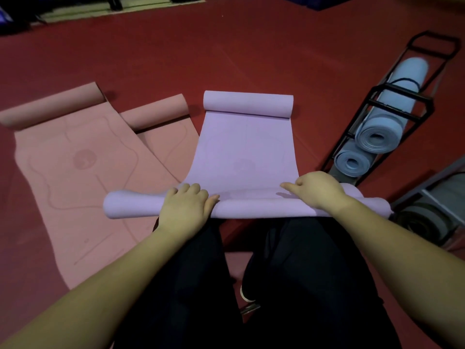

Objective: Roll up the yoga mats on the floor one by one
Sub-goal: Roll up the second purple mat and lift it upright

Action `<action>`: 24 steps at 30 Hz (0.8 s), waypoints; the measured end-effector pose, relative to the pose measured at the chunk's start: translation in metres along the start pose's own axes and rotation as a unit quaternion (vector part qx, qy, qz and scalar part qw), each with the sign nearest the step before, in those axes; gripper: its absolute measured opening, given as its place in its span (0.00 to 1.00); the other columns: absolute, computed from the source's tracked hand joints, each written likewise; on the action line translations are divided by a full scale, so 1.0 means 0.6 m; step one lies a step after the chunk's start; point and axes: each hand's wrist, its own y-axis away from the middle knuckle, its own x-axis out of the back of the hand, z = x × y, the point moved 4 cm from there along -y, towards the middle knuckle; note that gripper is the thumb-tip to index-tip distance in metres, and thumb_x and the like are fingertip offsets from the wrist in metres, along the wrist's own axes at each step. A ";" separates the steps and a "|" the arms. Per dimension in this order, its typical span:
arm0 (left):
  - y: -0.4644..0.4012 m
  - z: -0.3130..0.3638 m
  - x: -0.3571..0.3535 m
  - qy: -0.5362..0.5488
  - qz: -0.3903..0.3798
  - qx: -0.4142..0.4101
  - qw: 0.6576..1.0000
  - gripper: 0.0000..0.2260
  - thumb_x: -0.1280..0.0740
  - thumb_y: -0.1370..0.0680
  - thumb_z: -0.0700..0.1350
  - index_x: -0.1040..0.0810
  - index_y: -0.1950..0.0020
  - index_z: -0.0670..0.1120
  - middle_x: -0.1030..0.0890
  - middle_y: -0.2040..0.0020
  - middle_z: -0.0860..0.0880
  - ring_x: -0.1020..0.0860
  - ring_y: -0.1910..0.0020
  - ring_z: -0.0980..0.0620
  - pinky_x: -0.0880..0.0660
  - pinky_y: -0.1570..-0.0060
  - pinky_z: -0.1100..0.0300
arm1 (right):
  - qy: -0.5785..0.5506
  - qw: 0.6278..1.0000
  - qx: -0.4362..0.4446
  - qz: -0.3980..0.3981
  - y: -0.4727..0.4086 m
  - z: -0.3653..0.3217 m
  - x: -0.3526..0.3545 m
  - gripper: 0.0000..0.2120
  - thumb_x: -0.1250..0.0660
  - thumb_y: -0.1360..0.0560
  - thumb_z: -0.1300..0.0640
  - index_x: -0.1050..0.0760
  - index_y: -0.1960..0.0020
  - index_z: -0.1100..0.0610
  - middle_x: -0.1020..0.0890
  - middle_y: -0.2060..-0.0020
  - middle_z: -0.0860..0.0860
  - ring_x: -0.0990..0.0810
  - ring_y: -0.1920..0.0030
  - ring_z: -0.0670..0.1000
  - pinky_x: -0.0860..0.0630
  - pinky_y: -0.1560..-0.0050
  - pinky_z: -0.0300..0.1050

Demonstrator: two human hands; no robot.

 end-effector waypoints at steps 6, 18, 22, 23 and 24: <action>-0.046 -0.013 0.003 0.092 -0.089 0.100 0.987 0.22 0.48 0.16 0.54 0.20 0.49 0.42 0.21 0.48 0.42 0.24 0.46 0.40 0.29 0.46 0.50 | -0.010 0.985 0.067 0.158 0.055 0.009 0.001 0.26 0.43 0.21 0.38 0.29 0.70 0.54 0.25 0.70 0.50 0.24 0.62 0.55 0.28 0.64 0.49; -0.093 -0.029 -0.008 0.136 -0.186 0.129 0.965 0.22 0.50 0.16 0.56 0.28 0.63 0.46 0.20 0.51 0.41 0.27 0.55 0.43 0.29 0.51 0.52 | 0.001 0.980 0.010 0.198 0.061 0.032 -0.007 0.23 0.44 0.18 0.44 0.27 0.65 0.56 0.20 0.63 0.55 0.22 0.55 0.60 0.35 0.62 0.49; -0.081 -0.028 0.003 0.134 -0.113 0.141 0.975 0.21 0.47 0.17 0.59 0.29 0.62 0.47 0.24 0.59 0.46 0.24 0.54 0.41 0.30 0.58 0.53 | -0.030 0.991 -0.017 0.127 0.034 0.038 0.006 0.22 0.42 0.19 0.41 0.28 0.65 0.55 0.26 0.69 0.51 0.23 0.58 0.59 0.32 0.60 0.49; -0.075 -0.026 0.004 0.125 -0.094 0.145 0.977 0.22 0.47 0.17 0.59 0.29 0.61 0.46 0.24 0.60 0.46 0.24 0.55 0.41 0.29 0.58 0.53 | -0.029 0.995 -0.015 0.096 0.027 0.038 0.007 0.23 0.43 0.19 0.41 0.29 0.66 0.54 0.27 0.69 0.50 0.24 0.58 0.58 0.32 0.60 0.49; -0.070 -0.023 0.005 0.113 -0.076 0.146 0.980 0.22 0.47 0.17 0.60 0.28 0.61 0.46 0.24 0.60 0.47 0.24 0.55 0.42 0.29 0.59 0.52 | -0.026 0.998 -0.014 0.062 0.019 0.039 0.008 0.23 0.43 0.19 0.40 0.30 0.66 0.53 0.27 0.69 0.49 0.25 0.58 0.57 0.33 0.59 0.48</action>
